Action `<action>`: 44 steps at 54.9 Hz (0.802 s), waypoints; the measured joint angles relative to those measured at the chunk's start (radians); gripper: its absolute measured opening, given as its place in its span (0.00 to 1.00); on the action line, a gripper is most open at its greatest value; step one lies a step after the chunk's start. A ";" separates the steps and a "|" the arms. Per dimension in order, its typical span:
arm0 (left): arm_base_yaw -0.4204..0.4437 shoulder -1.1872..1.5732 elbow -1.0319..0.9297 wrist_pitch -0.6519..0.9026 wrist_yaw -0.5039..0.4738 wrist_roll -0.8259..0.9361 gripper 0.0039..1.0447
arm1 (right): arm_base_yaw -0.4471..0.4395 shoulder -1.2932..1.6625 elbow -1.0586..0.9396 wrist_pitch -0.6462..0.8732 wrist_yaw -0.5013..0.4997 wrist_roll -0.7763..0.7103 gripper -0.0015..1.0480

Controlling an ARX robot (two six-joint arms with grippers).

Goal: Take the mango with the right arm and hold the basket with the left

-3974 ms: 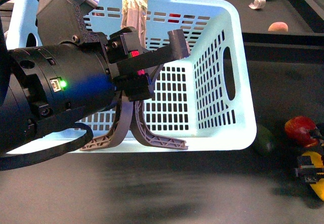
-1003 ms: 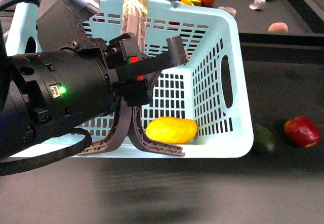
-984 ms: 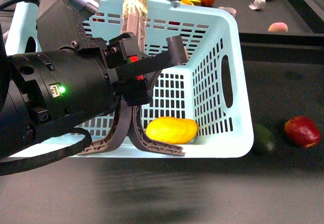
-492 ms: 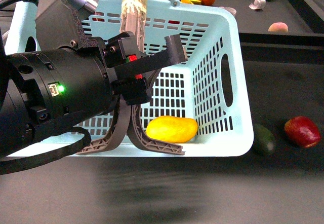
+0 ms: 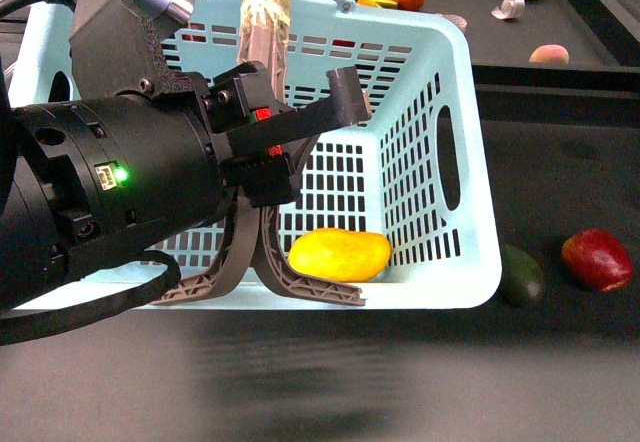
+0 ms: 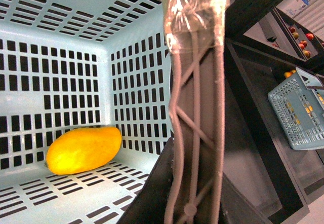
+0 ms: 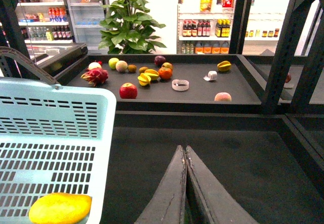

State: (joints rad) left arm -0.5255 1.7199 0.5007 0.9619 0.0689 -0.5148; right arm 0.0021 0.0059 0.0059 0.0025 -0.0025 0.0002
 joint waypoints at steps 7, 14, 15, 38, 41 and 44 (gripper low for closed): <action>0.000 0.000 0.000 0.000 0.001 0.002 0.05 | 0.000 0.000 0.000 0.000 0.000 0.000 0.02; 0.000 0.000 0.000 0.000 0.000 0.003 0.05 | 0.000 0.000 0.000 0.000 0.000 -0.002 0.17; 0.000 0.000 0.000 0.000 0.000 0.003 0.05 | 0.000 0.000 0.000 0.000 0.000 -0.002 0.21; -0.011 0.039 0.060 0.013 -0.267 0.109 0.05 | 0.000 -0.001 0.000 0.000 0.000 -0.002 0.91; 0.000 0.043 0.096 -0.011 -0.314 0.085 0.05 | 0.000 -0.001 0.000 0.000 0.000 -0.001 0.94; 0.016 0.051 0.132 -0.030 -0.354 0.052 0.05 | 0.000 -0.001 0.000 0.000 0.000 -0.002 0.92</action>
State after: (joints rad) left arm -0.5091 1.7710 0.6323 0.9318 -0.2852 -0.4629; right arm 0.0021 0.0051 0.0059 0.0021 -0.0025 -0.0017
